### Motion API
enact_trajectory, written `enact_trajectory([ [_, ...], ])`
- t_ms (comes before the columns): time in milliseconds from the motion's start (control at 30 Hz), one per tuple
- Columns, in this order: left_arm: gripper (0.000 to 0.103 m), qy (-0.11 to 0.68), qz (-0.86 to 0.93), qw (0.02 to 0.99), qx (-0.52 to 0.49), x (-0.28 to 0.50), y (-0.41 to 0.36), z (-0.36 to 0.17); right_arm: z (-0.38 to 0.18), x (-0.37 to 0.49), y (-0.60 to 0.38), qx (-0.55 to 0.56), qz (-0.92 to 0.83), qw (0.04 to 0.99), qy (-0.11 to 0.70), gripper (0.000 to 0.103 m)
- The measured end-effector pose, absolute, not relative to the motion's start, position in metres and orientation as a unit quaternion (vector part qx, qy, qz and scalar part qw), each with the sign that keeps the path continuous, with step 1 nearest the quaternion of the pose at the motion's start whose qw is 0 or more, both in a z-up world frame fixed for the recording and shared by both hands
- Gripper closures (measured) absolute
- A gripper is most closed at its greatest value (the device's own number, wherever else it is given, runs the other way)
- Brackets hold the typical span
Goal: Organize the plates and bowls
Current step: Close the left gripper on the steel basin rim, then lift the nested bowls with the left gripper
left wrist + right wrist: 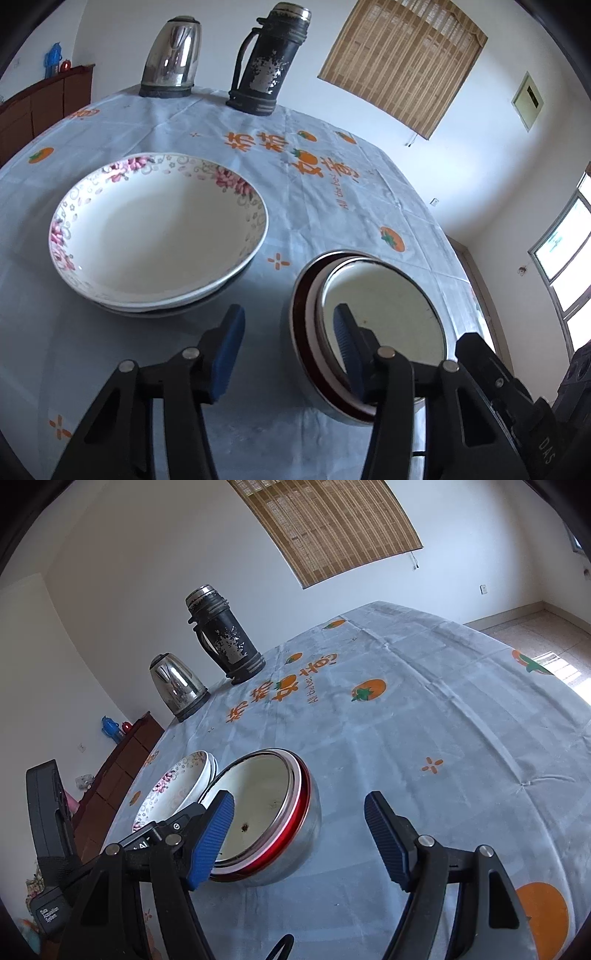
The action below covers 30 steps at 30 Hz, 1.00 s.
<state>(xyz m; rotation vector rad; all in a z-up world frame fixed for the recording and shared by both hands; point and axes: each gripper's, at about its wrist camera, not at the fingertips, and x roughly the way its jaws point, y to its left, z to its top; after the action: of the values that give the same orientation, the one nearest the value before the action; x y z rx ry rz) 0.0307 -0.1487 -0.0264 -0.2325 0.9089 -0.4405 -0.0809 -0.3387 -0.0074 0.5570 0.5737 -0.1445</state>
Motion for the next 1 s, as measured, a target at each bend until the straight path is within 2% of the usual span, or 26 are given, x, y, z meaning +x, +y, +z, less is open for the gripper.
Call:
enact_trajectory([
  [367, 0.054, 0.456, -0.214, 0.861, -0.075, 0.035, -0.170, -0.037, -0.032, -0.065, -0.343, 0.292, -0.079, 0.895, 0.327, 0.028],
  [1000, 0.054, 0.483, -0.230, 0.841, -0.079, 0.044, -0.190, -0.044, -0.028, -0.057, -0.354, 0.260, -0.115, 0.892, 0.352, 0.028],
])
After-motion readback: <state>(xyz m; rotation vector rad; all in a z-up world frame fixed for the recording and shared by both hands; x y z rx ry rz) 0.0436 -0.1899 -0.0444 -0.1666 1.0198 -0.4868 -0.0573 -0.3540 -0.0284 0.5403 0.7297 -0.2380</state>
